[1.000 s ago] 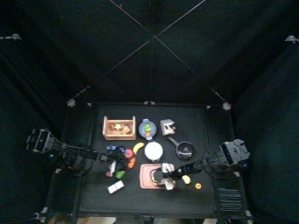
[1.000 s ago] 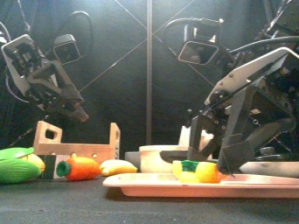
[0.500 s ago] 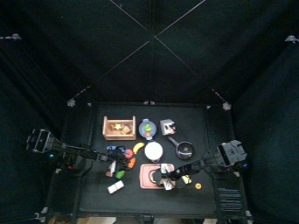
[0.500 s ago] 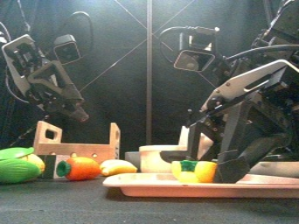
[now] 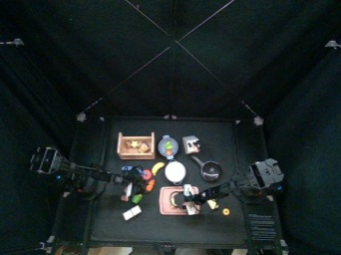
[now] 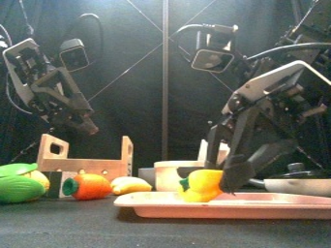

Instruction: Grab squash half

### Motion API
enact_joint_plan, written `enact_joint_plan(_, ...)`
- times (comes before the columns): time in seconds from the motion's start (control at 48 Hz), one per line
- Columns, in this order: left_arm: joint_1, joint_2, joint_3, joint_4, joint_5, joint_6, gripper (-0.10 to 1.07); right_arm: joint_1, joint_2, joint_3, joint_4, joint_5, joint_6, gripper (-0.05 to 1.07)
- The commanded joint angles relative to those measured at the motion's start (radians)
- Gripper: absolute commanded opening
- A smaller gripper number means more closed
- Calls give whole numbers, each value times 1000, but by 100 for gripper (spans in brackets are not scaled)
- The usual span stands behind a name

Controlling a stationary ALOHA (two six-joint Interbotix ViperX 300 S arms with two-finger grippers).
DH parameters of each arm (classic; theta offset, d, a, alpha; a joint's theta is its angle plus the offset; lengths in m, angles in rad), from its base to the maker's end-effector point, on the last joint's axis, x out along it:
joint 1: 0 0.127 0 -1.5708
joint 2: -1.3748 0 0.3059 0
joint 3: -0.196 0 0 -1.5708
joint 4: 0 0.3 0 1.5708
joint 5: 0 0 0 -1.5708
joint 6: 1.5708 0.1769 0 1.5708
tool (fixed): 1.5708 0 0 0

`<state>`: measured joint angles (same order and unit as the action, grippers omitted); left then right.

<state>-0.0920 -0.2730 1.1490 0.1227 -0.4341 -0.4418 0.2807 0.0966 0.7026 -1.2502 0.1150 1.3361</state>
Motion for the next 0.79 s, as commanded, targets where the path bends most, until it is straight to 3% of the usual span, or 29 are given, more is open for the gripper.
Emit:
enact_joint_plan(0.0, -2, 0, -20, -2, -3, 0, 83, 3, -49, -2, -2, 3, 0, 83)
enact_joint_plan(0.396, -2, 0, -20, -2, -3, 0, 83, 9, -35, -11, -5, -2, -15, 83)
enact_joint_plan(0.771, -2, 2, -20, -2, -3, -2, 83, 5, 38, -46, 15, -8, -66, 82)
